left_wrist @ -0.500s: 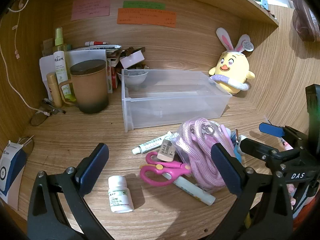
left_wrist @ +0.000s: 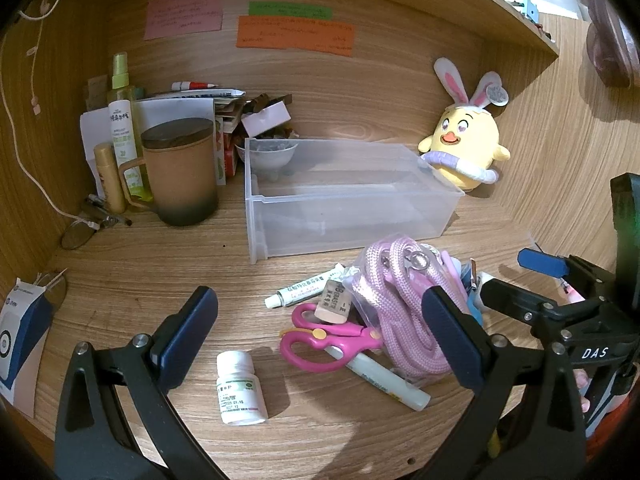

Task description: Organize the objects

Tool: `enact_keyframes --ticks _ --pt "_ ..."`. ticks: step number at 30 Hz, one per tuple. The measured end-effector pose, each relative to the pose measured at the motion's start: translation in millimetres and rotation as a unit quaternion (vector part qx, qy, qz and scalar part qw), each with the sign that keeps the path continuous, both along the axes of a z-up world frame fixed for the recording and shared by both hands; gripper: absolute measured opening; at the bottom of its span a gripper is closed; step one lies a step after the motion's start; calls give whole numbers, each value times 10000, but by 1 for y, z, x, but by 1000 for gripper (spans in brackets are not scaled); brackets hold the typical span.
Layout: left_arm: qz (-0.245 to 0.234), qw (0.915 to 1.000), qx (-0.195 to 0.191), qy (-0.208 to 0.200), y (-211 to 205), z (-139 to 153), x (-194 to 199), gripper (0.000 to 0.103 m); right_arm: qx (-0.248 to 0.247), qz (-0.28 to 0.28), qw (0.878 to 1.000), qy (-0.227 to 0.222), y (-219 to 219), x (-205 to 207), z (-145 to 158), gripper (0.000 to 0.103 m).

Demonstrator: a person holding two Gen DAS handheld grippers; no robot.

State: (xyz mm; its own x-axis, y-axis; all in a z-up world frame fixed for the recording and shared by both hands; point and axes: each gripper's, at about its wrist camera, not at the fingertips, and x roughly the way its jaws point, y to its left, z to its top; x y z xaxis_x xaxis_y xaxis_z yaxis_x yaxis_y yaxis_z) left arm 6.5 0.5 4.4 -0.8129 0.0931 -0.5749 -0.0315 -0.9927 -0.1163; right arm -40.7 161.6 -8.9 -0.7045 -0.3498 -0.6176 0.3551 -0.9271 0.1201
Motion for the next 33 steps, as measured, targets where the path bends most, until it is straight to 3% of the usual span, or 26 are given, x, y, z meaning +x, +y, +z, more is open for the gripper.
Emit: enact_keyframes --ticks 6,19,23,28,33 --pt "-38 9999 92 13 -4 1 1 103 -2 0 10000 4 0 0 0 103" --pt "41 9999 -91 83 0 1 5 103 40 -11 9999 119 -1 2 0 103" --pt "97 9998 -145 25 -6 1 6 85 -45 -169 9998 107 10 0 -1 103" --pt "390 9991 -137 -44 -24 -2 11 82 -144 -465 9988 109 33 -4 -1 96" --pt "622 9975 -82 -314 -42 -15 13 73 29 -688 9976 56 48 -7 -6 84"
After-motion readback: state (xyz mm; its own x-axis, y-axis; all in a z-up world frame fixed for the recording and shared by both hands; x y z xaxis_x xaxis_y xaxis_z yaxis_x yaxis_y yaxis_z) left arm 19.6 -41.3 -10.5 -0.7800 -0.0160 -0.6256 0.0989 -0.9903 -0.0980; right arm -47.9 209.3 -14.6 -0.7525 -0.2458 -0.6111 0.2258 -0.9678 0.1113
